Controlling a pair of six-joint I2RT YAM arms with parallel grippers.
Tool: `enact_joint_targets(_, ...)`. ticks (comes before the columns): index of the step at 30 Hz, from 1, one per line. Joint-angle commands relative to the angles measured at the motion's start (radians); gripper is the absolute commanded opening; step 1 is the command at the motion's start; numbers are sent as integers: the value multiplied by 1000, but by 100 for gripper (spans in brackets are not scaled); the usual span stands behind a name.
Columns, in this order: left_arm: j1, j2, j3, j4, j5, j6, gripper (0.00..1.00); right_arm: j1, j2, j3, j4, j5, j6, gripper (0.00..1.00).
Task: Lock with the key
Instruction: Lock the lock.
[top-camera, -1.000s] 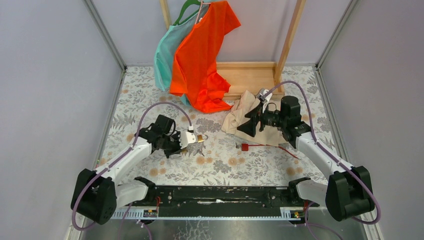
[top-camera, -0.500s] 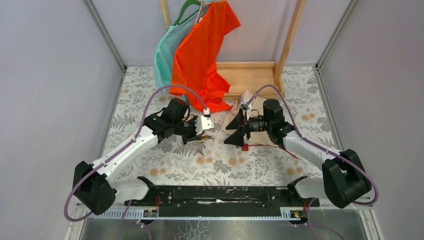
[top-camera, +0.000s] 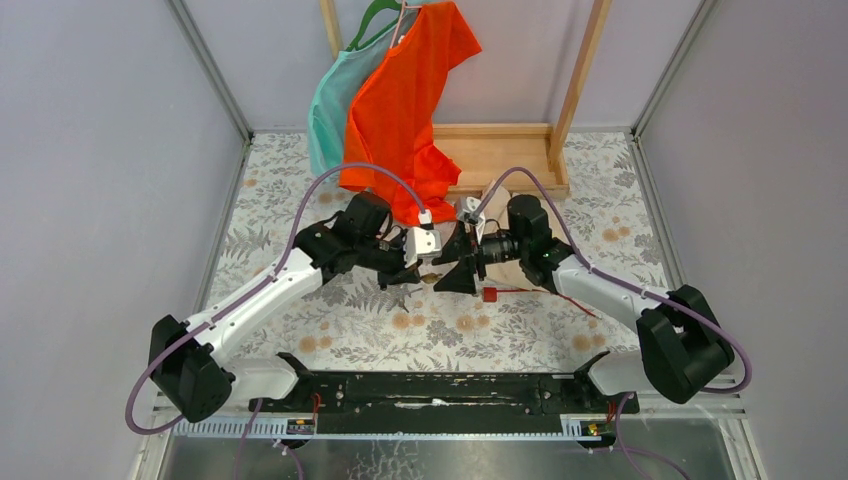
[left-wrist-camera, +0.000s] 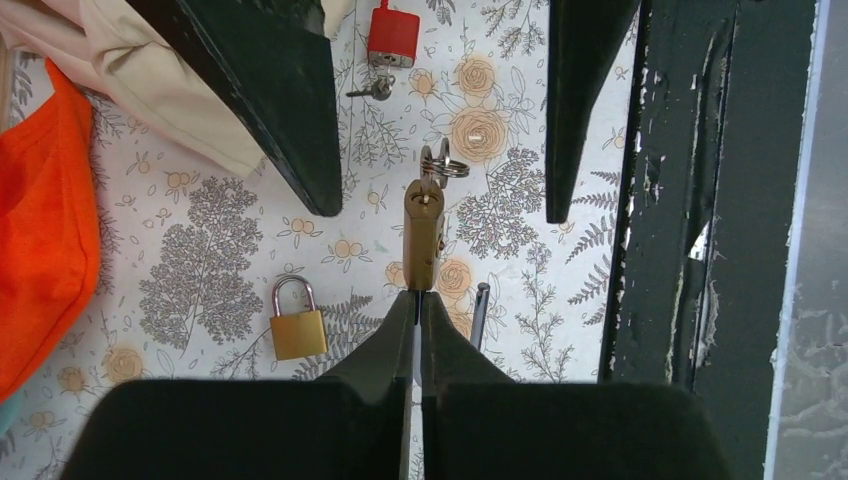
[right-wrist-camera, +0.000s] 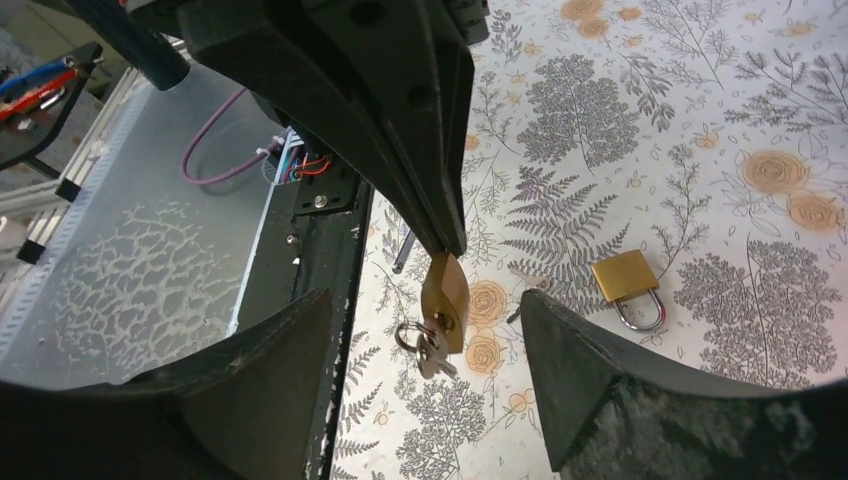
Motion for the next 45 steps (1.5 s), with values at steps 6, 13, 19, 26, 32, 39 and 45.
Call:
enact_joint_targets(6,-19,10,36,62,26,-46,0,53,18,56,-61,41,-93,59)
enact_joint_targets(13,-18,5,30,70,20,-56,0,65,31,47,-64,55,-97,40)
enact_joint_targets(19,-19,-5,0,97,19,-66,0,67,28,43,-60,65,-93,20)
enact_joint_targets(26,-19,-10,-7,103,4,-67,0,66,2,33,-60,82,-107,0)
enact_joint_targets(32,-17,-30,-30,118,-5,-67,21,53,-46,32,-130,87,-177,0)
enact_joint_targets(39,1,-74,-37,124,-12,-85,52,-66,-117,12,-110,26,-140,0)
enact_joint_targets(45,9,-78,24,112,-50,-36,69,-220,-231,-27,55,-45,47,0)
